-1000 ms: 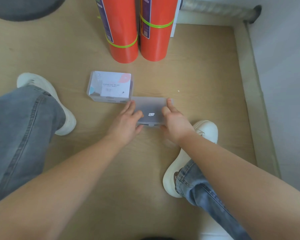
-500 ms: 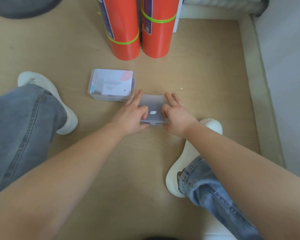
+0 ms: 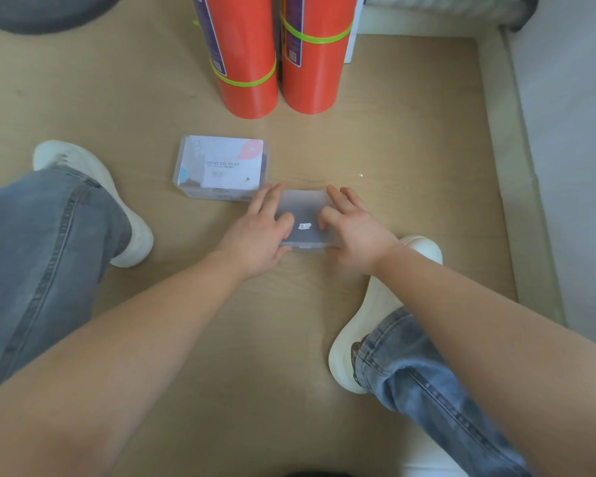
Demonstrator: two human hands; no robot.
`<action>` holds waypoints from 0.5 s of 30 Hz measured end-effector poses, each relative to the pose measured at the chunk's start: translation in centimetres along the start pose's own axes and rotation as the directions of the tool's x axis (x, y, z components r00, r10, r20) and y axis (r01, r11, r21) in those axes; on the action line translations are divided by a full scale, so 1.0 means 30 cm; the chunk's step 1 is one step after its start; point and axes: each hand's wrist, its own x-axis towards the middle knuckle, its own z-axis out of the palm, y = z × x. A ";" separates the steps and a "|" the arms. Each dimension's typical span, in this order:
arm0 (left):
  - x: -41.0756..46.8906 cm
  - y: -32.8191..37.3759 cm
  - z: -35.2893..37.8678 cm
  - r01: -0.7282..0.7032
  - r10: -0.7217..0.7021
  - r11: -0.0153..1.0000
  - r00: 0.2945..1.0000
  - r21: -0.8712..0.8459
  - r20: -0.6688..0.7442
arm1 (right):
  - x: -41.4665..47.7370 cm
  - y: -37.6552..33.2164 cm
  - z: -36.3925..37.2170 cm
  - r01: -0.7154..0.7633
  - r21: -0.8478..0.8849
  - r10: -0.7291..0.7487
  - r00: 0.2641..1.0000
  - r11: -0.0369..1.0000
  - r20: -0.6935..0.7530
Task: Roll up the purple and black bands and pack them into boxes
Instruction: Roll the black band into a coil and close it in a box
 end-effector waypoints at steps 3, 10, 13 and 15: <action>0.000 0.007 0.002 0.004 -0.004 0.999 1.000 0.032 0.016 | -0.005 0.000 -0.006 0.001 0.042 0.000 1.000 0.999 -0.016; -0.009 0.011 0.015 -0.006 0.005 0.998 1.000 0.064 0.012 | -0.018 -0.003 0.008 0.007 0.034 -0.006 1.000 0.999 -0.027; -0.012 0.012 0.016 -0.044 0.044 0.999 0.999 0.012 -0.016 | -0.036 -0.013 0.044 0.094 0.026 -0.091 0.990 0.995 -0.110; -0.023 0.018 0.024 -0.078 0.075 0.996 0.995 -0.032 -0.065 | -0.047 -0.022 0.069 0.129 0.019 -0.124 0.981 0.991 -0.149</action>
